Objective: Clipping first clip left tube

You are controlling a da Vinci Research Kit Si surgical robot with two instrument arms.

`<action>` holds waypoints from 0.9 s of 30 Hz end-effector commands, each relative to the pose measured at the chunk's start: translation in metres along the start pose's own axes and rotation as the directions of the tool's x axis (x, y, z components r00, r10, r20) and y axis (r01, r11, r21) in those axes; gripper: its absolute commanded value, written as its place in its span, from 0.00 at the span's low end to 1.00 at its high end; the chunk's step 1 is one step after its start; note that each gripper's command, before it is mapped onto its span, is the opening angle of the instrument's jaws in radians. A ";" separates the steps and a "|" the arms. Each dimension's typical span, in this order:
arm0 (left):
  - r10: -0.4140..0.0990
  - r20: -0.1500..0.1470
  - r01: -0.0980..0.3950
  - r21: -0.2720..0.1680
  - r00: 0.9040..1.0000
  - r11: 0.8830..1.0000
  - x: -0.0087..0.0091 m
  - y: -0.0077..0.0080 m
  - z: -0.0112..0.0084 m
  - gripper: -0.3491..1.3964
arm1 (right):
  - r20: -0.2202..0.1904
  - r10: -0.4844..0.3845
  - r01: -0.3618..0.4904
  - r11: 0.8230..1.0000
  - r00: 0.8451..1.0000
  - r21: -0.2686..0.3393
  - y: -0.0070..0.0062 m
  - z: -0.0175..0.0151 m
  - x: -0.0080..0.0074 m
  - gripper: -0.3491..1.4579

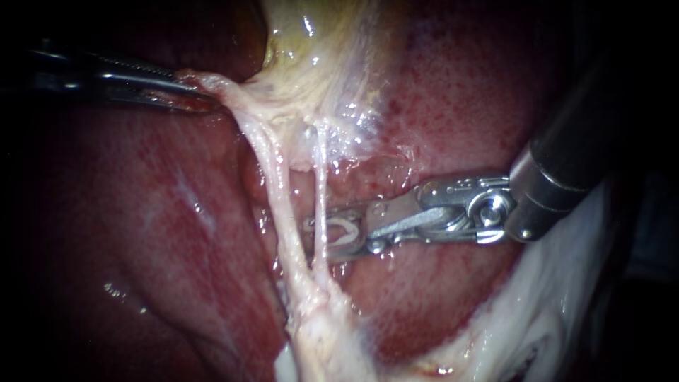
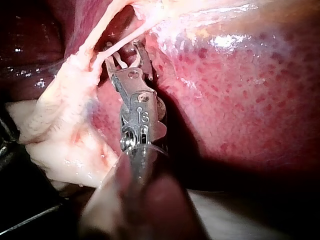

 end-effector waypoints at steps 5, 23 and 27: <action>0.000 0.000 0.000 0.000 1.000 1.000 0.0000 0.0000 0.0000 0.00 | 0.001 -0.001 0.001 1.000 1.000 0.004 -0.0001 -0.0008 -0.0002 0.40; 0.000 0.000 0.000 -0.001 1.000 1.000 -0.0001 -0.0001 -0.0001 0.00 | -0.005 -0.001 0.001 0.999 1.000 0.046 -0.0015 -0.0077 -0.0008 0.45; 0.001 0.000 -0.001 -0.001 1.000 1.000 -0.0001 -0.0001 -0.0001 0.00 | -0.049 0.033 -0.029 0.997 0.998 0.072 -0.0022 -0.0084 -0.0002 0.45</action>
